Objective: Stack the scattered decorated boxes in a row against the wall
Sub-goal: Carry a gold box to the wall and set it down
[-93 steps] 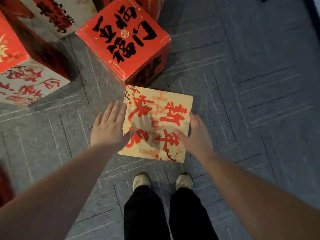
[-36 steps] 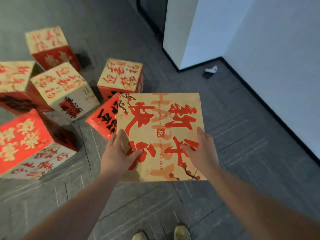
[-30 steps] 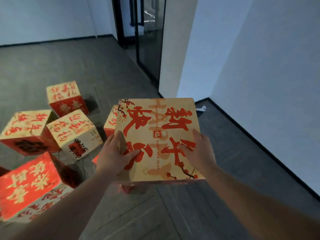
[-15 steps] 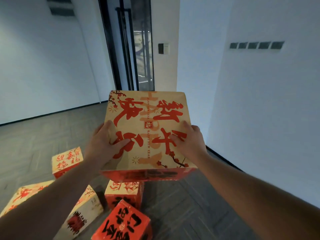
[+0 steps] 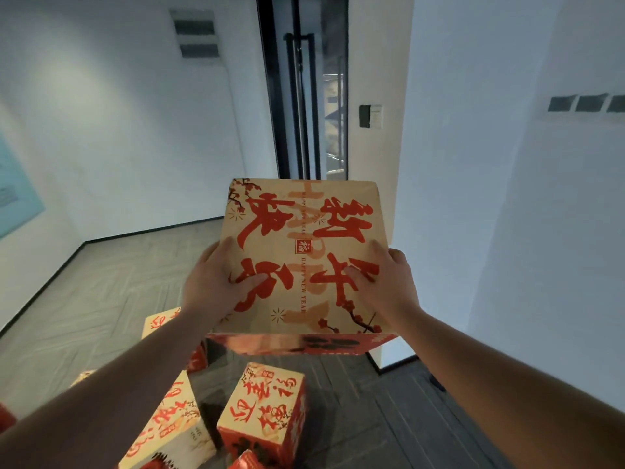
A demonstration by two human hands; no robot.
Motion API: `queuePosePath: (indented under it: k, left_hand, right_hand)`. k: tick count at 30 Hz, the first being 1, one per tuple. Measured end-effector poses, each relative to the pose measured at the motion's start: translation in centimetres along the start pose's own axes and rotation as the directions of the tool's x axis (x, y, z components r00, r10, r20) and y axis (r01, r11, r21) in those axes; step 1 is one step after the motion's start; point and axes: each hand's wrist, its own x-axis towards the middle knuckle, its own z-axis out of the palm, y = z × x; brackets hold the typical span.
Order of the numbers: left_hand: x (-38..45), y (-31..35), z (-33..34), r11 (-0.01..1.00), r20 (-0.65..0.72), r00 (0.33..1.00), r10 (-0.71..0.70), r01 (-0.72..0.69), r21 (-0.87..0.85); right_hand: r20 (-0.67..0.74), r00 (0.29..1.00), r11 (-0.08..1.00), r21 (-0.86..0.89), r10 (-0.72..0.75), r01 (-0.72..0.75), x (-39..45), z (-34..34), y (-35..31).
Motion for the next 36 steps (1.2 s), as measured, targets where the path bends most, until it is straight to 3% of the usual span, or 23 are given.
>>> queuePosePath:
  k: [6,21,29,36]
  left_hand:
    - [8.5,-3.0,4.6,0.997,0.001,0.999,-0.052,0.052,0.064]
    - [36.1,-10.2,19.4,0.997,0.010,0.997,-0.079,0.079,0.018]
    - [48.3,-14.2,25.6,0.965,-0.041,0.967,-0.252,0.254,0.061]
    - [58.4,-19.5,28.0,0.911,-0.138,0.913,-0.385,0.399,0.099]
  right_hand:
    - [0.058,0.998,0.999,0.021,-0.030,0.029,9.3,6.4,0.0]
    - [0.077,0.996,0.997,-0.051,-0.046,0.050,36.9,19.9,0.2]
    - [0.205,0.967,0.988,0.048,-0.151,0.144,53.1,31.4,0.6]
    - [0.307,0.907,0.957,0.135,-0.288,0.258,65.8,41.6,-3.0]
